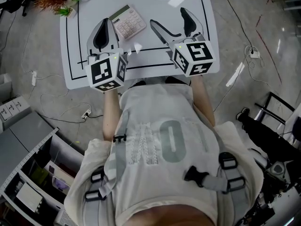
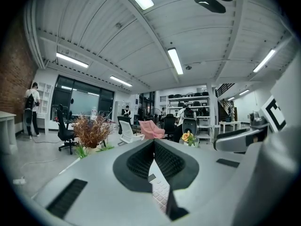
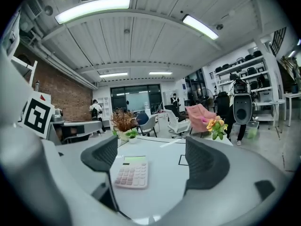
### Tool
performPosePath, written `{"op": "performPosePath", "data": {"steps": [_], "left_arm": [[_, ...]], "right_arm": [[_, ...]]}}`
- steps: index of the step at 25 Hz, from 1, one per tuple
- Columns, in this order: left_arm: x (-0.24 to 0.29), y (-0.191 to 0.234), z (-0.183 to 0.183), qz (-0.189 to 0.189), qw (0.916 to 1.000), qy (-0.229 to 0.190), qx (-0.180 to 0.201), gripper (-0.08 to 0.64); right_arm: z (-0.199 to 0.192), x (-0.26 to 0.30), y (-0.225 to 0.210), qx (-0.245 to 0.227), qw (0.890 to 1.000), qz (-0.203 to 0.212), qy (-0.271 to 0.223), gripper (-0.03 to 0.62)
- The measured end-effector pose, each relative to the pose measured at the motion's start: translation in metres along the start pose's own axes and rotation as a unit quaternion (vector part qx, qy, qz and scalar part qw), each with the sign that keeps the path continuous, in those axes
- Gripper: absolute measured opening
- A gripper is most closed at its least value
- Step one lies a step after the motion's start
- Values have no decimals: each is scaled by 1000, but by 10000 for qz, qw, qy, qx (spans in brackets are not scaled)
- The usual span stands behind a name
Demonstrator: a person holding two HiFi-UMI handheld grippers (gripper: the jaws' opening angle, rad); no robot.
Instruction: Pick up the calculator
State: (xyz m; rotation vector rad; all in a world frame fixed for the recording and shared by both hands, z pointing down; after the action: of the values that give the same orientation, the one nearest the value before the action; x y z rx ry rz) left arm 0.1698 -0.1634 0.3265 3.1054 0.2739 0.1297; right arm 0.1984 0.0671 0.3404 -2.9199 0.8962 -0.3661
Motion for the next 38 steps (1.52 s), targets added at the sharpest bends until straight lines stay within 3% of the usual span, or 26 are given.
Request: {"op": "performPosePath", "data": {"steps": [11, 15, 18, 24, 28, 33, 38], "left_arm": [[-1, 12, 1, 318, 9995, -74, -15, 21], [-2, 22, 0, 514, 9987, -32, -15, 21], [-3, 28, -1, 716, 9974, 20, -32, 21], [1, 34, -11, 1012, 9946, 244, -27, 21], [9, 46, -22, 1253, 9911, 438, -139, 21], [13, 57, -31, 1559, 9855, 625, -236, 21], [10, 72, -46, 1760, 9802, 849, -326, 21]], "right_arm": [[6, 26, -9, -60, 9983, 432, 378, 437], [21, 57, -12, -231, 9942, 818, 666, 437], [23, 84, -14, -244, 9850, 1347, 1052, 437], [1, 143, -12, -627, 9516, 2409, 1804, 437], [-31, 206, -14, -266, 9179, 3101, 2460, 436], [-65, 257, -7, -151, 8789, 3526, 3210, 436], [-81, 275, 6, -29, 8451, 3919, 3635, 436]]}}
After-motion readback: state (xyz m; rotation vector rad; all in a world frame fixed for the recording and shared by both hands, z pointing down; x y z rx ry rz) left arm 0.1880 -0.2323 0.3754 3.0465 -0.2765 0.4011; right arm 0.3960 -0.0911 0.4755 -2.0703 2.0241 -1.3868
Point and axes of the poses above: the fingertips, and each gripper's own axes: x forward along the fingers, y to its left, z out of its top, the point moved 9 cm from there along -x, backward along the fingers, and after that the axes turned 1 degree about -x, right-handed, at the moved point
